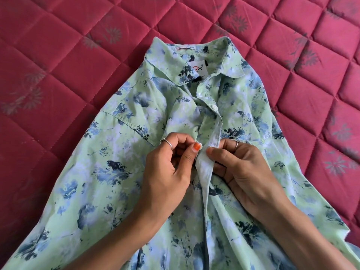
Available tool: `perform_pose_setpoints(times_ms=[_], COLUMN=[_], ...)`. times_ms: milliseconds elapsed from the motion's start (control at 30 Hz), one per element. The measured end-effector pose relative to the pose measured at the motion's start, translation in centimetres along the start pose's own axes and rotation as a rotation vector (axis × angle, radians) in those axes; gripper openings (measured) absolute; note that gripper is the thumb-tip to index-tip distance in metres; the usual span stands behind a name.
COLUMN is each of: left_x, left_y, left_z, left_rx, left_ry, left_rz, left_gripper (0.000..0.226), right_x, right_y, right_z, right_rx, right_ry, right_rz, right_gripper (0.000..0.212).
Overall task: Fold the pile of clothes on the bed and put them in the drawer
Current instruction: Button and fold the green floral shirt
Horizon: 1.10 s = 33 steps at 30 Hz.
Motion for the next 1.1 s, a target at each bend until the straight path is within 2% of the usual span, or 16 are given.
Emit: perform_pose_setpoints(times_ms=[267,400,567,733,800,933,1000,1100], left_x=[-0.1,-0.1,-0.1,-0.1,-0.1,0.1,0.1,-0.2], left_y=[0.1,0.1,-0.1,0.1,0.0,-0.3,-0.4,-0.2], left_z=[-1.0,-1.7,-2.5,-2.4,-2.0,-1.3,-1.6,-2.6], left_rx=[0.060,0.078,0.086,0.103,0.082,0.035,0.053,0.130], left_ry=[0.063,0.101,0.136,0.146,0.118,0.049,0.069,0.158], left_rz=[0.008,0.016,0.005,0.022,0.022,-0.002,-0.012,-0.013], left_gripper=[0.004,0.006,0.005,0.005,0.006,0.004,0.004,0.004], right_x=[-0.2,-0.3,-0.2,-0.1,0.0,-0.1,-0.5,-1.0], right_y=[0.7,1.2,1.5,0.9,0.5,-0.6,-1.0,-0.6], right_z=[0.4,0.6,0.3,-0.1,0.0,1.5,2.6,3.6], right_rx=[0.044,0.141,0.194,0.132,0.087,-0.112,-0.276,-0.514], right_ry=[-0.025,-0.027,-0.014,-0.027,-0.070,-0.231,-0.342,-0.455], right_rz=[0.066,0.144,0.196,0.136,0.069,-0.065,-0.127,-0.186], right_gripper=[0.007,0.007,0.014,0.014,0.003,0.006,0.015,0.009])
Point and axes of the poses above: each hand's wrist, its own x-axis towards the middle knuckle, its own y-axis out of the palm, z = x × y, the point moved 10 cm from there along x, towards the middle knuckle
